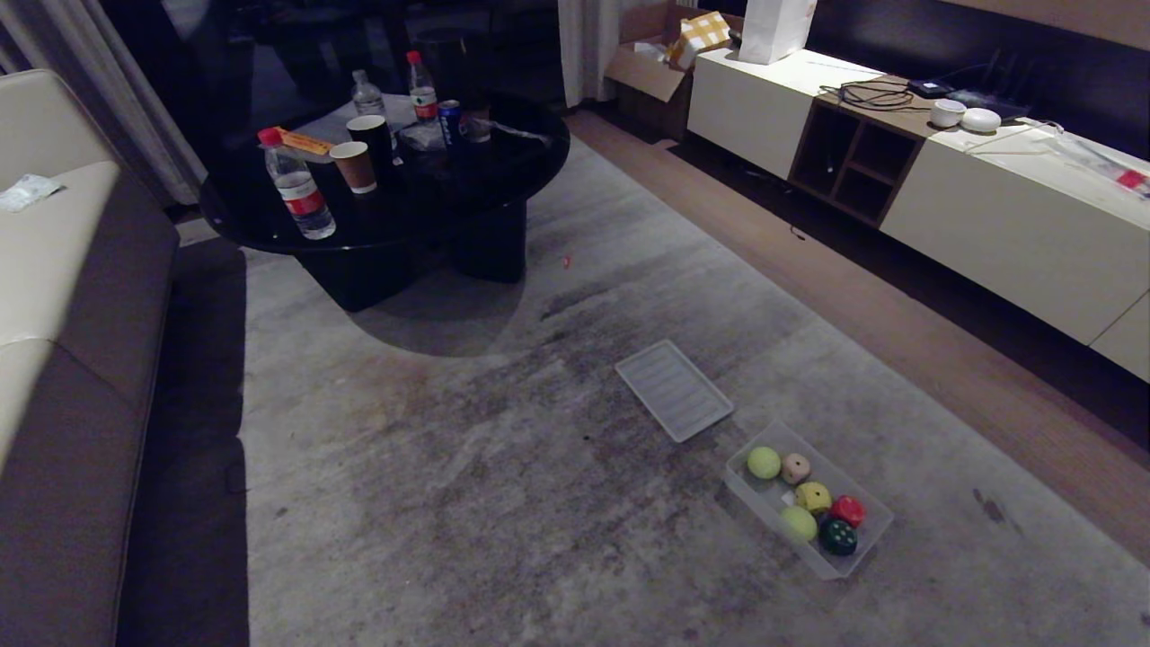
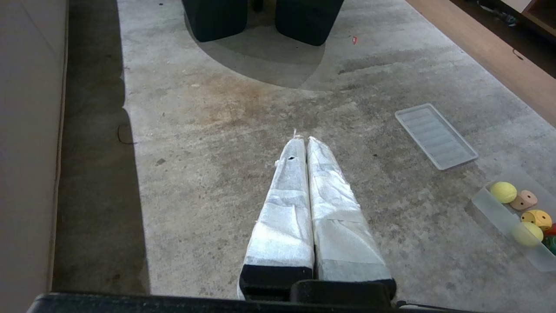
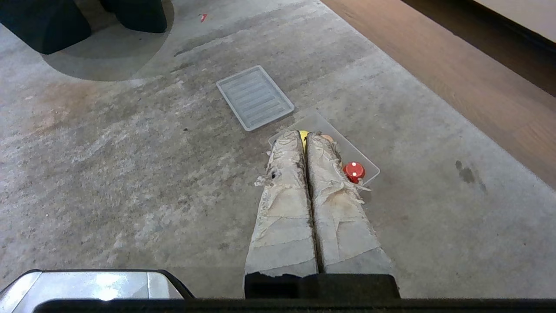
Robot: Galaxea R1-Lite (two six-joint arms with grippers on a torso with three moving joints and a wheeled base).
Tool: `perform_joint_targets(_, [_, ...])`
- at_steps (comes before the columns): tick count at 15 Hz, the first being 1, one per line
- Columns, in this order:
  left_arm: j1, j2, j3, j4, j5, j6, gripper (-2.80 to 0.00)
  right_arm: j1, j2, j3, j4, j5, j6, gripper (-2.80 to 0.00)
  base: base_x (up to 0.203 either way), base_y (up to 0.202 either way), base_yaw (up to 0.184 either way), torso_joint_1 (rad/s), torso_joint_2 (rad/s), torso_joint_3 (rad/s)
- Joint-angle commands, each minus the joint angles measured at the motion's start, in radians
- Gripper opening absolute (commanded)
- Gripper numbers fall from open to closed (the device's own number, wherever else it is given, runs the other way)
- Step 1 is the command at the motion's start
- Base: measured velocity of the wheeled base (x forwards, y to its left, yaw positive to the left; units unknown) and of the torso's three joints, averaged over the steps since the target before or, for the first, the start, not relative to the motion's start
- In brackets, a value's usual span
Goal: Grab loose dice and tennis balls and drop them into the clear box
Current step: Close the lid
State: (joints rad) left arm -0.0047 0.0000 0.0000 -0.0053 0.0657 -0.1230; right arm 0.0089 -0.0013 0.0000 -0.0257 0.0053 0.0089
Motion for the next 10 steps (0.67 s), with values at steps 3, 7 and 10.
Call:
perform_joint_targets(3, [0.0,0.002,0.002,-0.002,0.0,-0.001,-2.8,0.001,0.0,0.011,0.0,0.001,0.0,-2.8,0.0,0.0,0.0,0.0,0.0,0.0])
perform_joint_targets(7, [0.0,0.002,0.002,-0.002,0.0,-0.003,-2.8,0.0,0.0,0.011,0.0,0.001,0.0,-2.8,0.157,0.0,-0.001,-0.004,0.0,0.004])
perform_joint_targets(10, [0.0,0.002,0.002,-0.002,0.0,-0.004,-2.8,0.0,0.0,0.011,0.0,0.001,0.0,-2.8,0.183,0.0,0.002,0.003,0.0,0.003])
